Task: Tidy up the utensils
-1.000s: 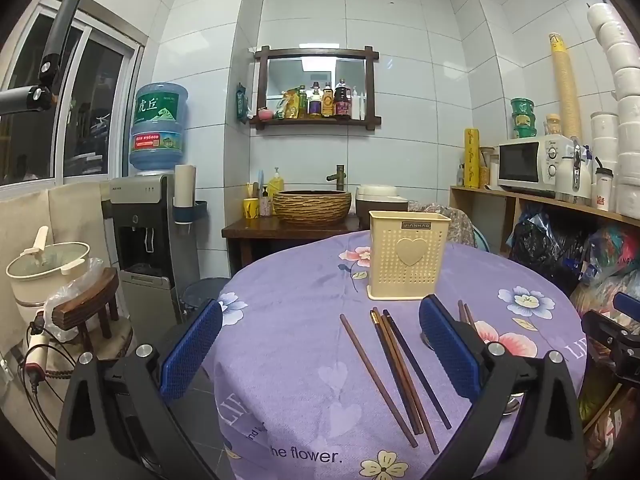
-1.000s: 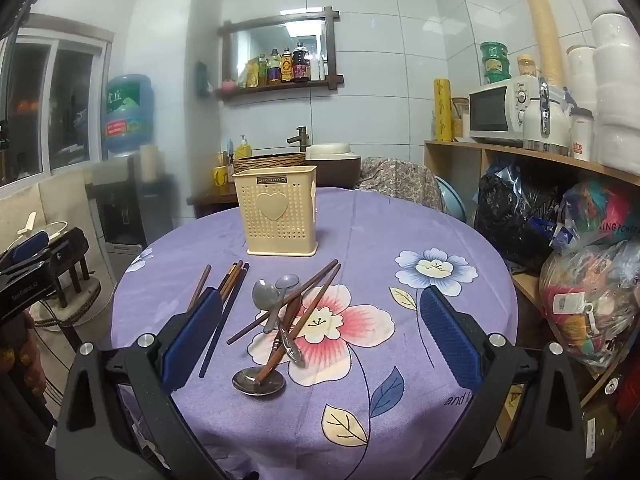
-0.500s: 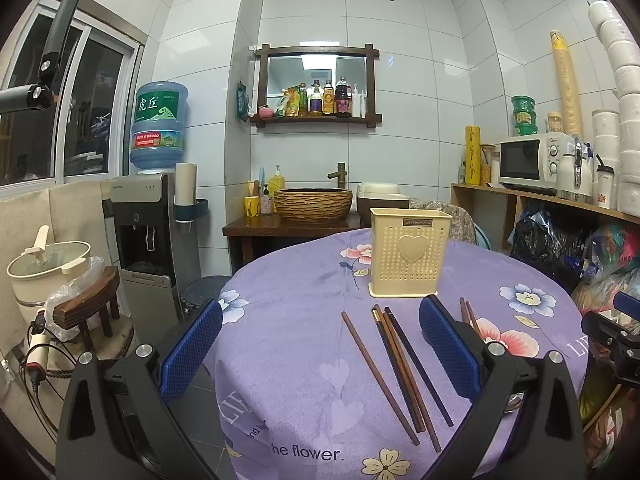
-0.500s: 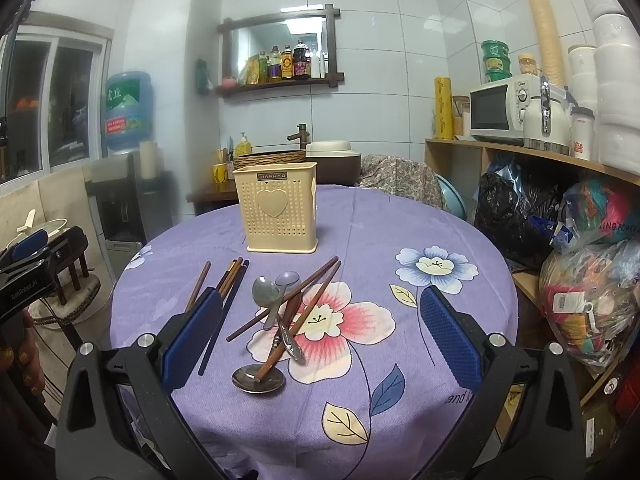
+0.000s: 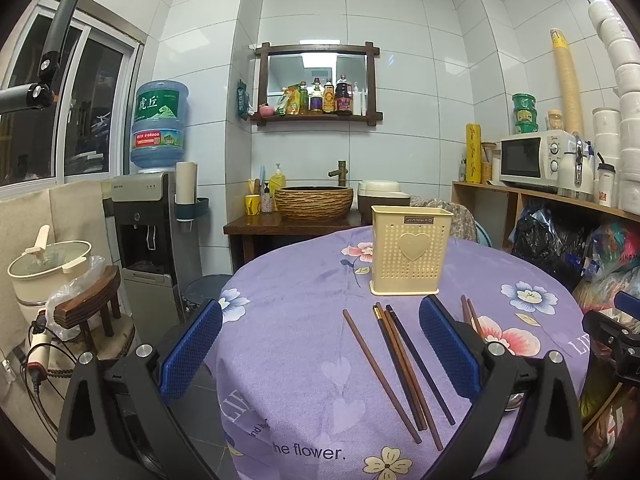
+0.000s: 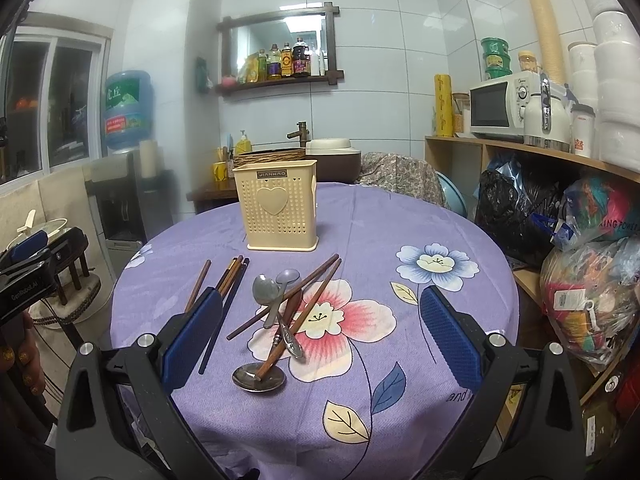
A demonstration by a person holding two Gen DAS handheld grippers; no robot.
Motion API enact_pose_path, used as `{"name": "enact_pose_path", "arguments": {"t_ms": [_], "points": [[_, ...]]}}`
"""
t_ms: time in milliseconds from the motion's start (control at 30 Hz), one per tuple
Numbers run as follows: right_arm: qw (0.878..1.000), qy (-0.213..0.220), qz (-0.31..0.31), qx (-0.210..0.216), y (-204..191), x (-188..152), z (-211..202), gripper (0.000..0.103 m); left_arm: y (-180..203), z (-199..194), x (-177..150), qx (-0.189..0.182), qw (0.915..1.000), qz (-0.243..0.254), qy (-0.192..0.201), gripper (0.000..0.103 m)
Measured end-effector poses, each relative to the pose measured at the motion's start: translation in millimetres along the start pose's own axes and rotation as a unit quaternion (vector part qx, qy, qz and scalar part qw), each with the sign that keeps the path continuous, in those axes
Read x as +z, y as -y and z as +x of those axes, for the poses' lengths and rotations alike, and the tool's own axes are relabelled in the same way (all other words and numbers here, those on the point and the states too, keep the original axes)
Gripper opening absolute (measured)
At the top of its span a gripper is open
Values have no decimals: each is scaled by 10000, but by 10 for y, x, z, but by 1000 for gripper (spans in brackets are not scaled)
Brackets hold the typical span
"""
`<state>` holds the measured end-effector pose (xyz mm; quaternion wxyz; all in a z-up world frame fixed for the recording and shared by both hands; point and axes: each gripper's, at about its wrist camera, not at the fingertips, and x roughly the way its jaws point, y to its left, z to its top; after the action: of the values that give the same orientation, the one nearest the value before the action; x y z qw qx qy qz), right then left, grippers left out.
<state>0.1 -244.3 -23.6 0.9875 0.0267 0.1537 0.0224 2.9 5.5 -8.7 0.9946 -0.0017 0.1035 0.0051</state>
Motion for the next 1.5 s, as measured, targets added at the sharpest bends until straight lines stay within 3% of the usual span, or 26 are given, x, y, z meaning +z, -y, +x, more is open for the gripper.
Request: {"name": "enact_pose_path", "arguments": {"t_ms": [1500], "points": [[10000,-44,30,-13,6,3,25,98,-30,24,-39,0,10000,34,-29,98]]}}
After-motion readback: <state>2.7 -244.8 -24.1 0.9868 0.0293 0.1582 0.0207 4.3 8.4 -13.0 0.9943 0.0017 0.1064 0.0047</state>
